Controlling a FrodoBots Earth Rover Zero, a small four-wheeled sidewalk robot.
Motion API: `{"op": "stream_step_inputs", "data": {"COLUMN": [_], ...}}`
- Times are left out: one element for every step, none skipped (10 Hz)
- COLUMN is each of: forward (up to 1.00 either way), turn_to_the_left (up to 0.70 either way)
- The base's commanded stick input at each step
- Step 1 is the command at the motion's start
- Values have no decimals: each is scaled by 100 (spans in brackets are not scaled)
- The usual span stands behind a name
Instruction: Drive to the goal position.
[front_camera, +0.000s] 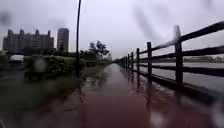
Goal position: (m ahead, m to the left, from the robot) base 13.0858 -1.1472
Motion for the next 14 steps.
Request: {"op": "stream_step_inputs", "data": {"forward": [100, 100, 100, 100, 100, 100, 100, 100, 100, 100, 100, 100, 100, 100], "turn_to_the_left": [0, 0, 0, 0, 0, 0, 0, 0, 0, 0, 0, 0, 0, 0]}}
